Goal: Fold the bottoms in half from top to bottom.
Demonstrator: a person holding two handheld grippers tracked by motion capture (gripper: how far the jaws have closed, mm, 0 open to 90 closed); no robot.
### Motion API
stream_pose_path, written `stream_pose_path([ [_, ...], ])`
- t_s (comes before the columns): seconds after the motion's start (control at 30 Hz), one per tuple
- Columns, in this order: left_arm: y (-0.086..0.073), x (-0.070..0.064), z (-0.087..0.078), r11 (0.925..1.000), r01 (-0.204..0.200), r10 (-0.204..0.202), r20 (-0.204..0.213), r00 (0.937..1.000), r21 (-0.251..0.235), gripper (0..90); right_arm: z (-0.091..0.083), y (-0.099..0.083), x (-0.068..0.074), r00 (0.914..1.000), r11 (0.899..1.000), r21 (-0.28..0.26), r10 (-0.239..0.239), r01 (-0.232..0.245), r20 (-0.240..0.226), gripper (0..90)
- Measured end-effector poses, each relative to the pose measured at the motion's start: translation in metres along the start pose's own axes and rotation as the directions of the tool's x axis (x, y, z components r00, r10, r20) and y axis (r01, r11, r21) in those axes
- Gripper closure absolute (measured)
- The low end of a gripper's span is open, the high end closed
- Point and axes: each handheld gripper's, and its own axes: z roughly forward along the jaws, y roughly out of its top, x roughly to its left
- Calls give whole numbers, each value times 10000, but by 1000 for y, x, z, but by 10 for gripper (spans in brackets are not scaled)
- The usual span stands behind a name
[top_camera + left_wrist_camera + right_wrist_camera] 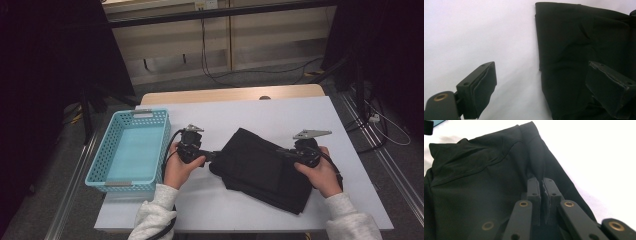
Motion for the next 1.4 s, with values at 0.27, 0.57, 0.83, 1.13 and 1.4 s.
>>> stream_pose_path([
  [0.27, -1, 1, 1, 10000, 82, -82, 6, 10000, 12, 105, -3, -3, -3, 10000, 10000, 70, 28, -28, 60, 847],
  [0.57, 0, 1, 0, 10000, 67, -67, 8, 10000, -52, 105, -7, -4, -3, 10000, 9999, 103, 1, -1, 51, 848],
  [0.83, -1, 2, 0, 10000, 64, -64, -16, 10000, -39, 105, -13, -6, -5, 9997, 9994, 282, -191, 186, 180, 847],
  [1.13, 0, 1, 2, 10000, 51, -51, 85, 10000, 12, 105, -2, -4, -2, 9951, 9963, 276, -825, 811, 540, 668],
  [1.4, -1, -1, 4, 9999, 113, -114, 135, 9998, 77, 105, 20, 12, 12, 9947, 9944, 237, -1029, 1028, 61, 626],
])
